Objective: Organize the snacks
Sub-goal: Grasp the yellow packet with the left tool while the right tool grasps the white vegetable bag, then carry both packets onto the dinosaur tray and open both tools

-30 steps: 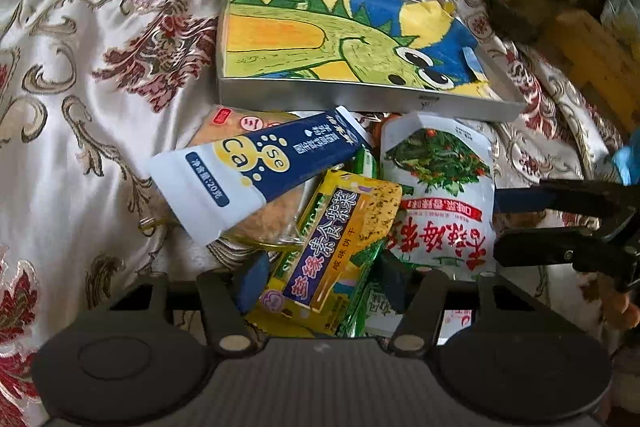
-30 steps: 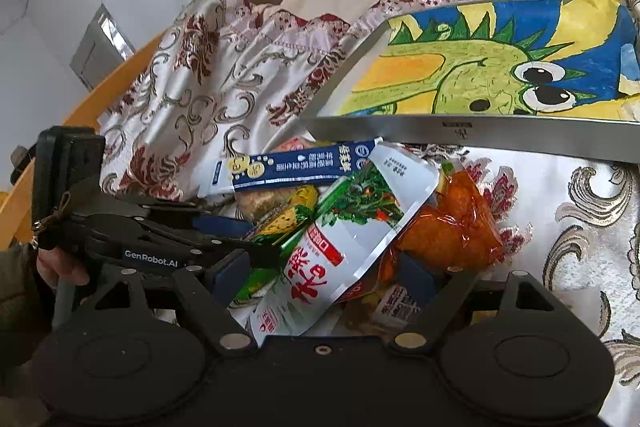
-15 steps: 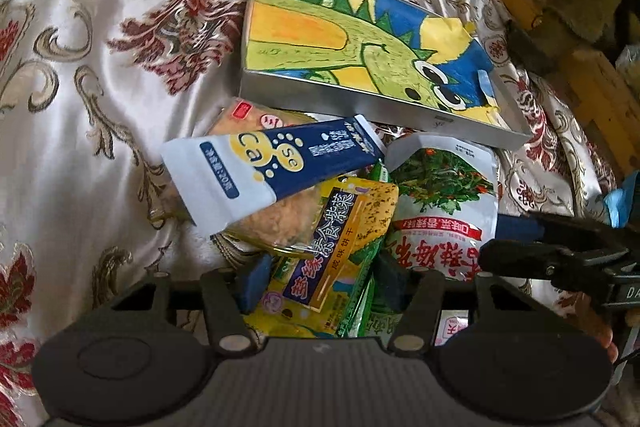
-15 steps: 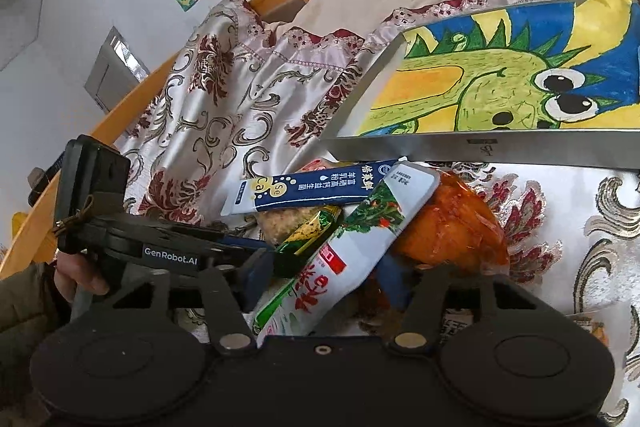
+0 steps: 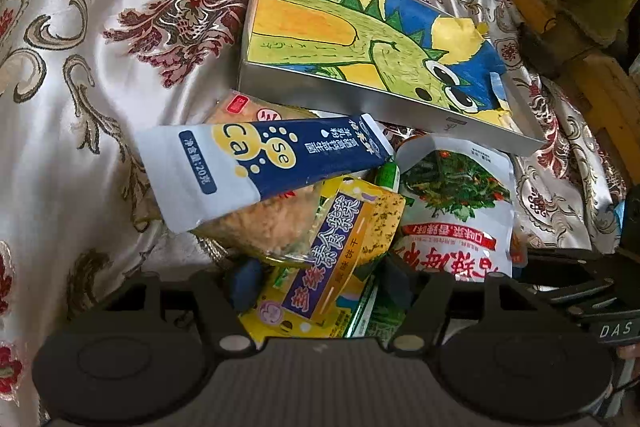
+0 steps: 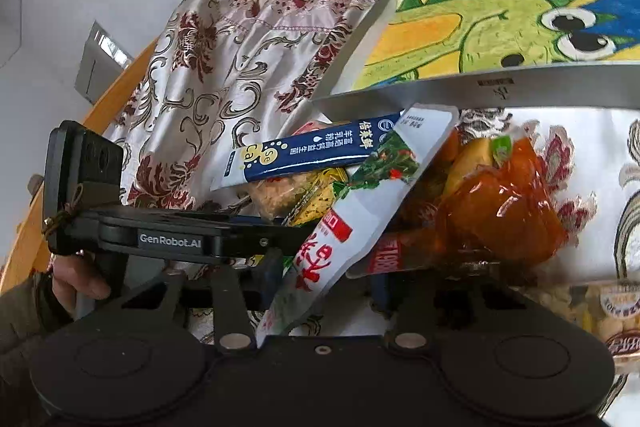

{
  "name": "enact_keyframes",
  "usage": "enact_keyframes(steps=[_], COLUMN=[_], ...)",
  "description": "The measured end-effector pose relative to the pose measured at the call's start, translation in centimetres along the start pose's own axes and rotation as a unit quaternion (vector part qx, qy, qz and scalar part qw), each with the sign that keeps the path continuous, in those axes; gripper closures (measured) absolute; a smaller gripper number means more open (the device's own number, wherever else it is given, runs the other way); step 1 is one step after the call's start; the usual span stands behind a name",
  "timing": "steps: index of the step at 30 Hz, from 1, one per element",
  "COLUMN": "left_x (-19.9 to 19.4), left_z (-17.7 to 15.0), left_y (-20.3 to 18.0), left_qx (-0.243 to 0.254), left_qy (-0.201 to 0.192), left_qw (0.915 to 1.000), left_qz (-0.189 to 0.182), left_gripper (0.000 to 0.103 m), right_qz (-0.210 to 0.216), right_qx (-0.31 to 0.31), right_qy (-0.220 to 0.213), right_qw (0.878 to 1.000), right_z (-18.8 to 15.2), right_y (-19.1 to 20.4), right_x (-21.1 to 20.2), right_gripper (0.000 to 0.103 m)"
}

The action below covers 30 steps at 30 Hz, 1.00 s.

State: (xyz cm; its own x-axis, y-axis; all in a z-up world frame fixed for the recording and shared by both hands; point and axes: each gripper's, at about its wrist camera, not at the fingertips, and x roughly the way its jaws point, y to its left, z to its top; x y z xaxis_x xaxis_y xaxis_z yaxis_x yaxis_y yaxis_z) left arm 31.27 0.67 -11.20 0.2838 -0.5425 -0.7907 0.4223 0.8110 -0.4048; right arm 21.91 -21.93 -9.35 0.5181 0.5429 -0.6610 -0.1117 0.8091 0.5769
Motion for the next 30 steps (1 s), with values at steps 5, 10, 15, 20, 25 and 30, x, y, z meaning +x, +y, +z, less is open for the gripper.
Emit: enact_keyframes(steps=[5,10,15,20,25,30], left_x=[-0.2,-0.6,-2.0,-3.3,-3.8,-4.0], left_z=[-0.4,-0.7,-1.4,-2.2,-2.9,-3.7], left_y=[-0.6,-0.6,-0.6,-1.5,-2.4,-2.9], left_qx=[-0.001,-0.037,-0.077,-0.095,-0.105,-0.123], left_qy=[-0.007,-0.008,-0.016,-0.014,-0.010,-0.010], left_qw=[1.0000,0.9993,0.9968,0.9952,0.9941,0.9920], left_qz=[0.002,-0.006,-0.017,-0.020,-0.022,-0.025], left_gripper=[0.042,0.044,0.046,0.049,0.051,0.051], right_qz=[0.004,-0.002,-0.006,-0.011,-0.012,-0.016], right_qx=[0.017,0.021,0.013,0.003,0.008,0.010], right_qy=[0.001,-0.008,-0.016,-0.033,-0.053,-0.073], right_qw=[1.000,1.000,1.000,0.999,0.999,0.997], right_z=[0.1,0.1,-0.1,-0.3,-0.4,-0.4], right_y=[0.3,0.2,0.5,1.0,1.0,0.9], right_x=[-0.4,-1.3,-2.2,-3.8,-5.5,-6.8], right_gripper=[0.084,0.089,0.093,0.095,0.096,0.096])
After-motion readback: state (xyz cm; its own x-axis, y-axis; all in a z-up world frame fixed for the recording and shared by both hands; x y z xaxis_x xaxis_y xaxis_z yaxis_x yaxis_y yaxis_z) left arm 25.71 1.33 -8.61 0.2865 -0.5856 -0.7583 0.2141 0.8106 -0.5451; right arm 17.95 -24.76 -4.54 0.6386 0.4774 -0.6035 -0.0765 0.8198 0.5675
